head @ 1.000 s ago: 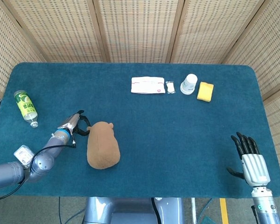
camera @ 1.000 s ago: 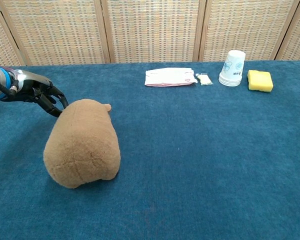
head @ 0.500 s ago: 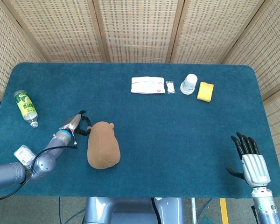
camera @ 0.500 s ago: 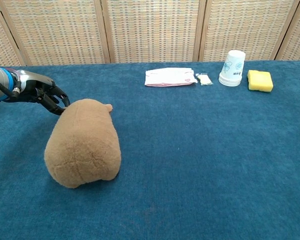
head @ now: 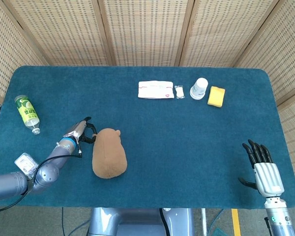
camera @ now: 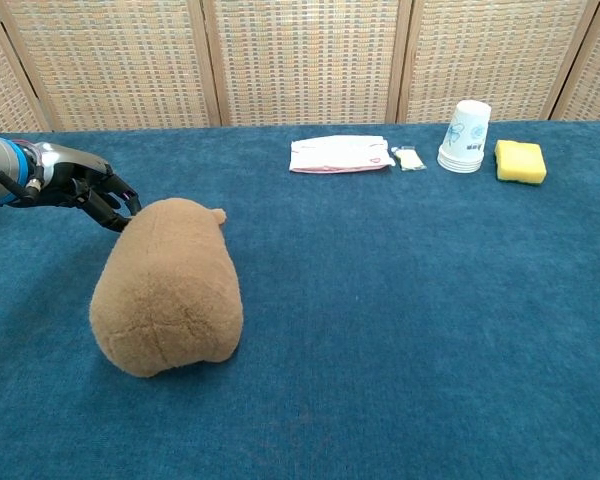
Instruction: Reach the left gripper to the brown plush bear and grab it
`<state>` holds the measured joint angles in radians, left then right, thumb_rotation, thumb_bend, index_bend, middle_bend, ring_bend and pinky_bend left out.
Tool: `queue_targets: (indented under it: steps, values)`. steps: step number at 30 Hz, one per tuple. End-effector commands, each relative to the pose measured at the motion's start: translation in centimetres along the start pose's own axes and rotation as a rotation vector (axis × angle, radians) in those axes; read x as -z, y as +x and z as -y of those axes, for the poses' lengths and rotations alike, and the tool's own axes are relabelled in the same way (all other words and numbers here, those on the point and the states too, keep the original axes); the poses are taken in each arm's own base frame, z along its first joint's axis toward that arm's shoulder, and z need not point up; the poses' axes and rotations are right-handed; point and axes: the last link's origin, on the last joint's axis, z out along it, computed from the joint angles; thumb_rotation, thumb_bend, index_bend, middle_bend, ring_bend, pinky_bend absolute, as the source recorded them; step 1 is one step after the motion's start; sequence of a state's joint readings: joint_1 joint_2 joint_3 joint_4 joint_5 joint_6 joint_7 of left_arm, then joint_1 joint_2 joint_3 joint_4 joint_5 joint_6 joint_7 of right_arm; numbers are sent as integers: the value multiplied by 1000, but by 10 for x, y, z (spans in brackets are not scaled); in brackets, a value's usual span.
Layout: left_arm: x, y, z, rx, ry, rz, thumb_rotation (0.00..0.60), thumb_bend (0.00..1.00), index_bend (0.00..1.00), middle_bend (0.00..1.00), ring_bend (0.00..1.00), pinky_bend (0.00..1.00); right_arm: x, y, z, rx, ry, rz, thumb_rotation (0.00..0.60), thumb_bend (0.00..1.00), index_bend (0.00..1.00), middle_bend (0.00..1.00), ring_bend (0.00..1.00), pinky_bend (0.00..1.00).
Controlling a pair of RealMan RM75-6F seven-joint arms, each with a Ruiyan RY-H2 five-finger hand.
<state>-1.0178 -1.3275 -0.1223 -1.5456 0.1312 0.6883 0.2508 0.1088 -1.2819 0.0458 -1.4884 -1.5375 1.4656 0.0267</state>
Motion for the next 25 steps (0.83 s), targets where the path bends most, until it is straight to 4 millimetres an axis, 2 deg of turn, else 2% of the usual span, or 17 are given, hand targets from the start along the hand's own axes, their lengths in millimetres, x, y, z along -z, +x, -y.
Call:
queue_targets:
  steps: [1, 25]
  values:
    - [1, 1, -1, 1, -2, -2, 600, 481, 554, 0, 0, 0, 0, 0, 0, 0, -1, 0, 600, 126, 0, 0, 0, 0]
    - [5, 5, 5, 3, -2, -1, 600, 481, 555, 0, 0, 0, -1, -1, 5, -4, 10, 7, 600, 126, 0, 0, 0, 0]
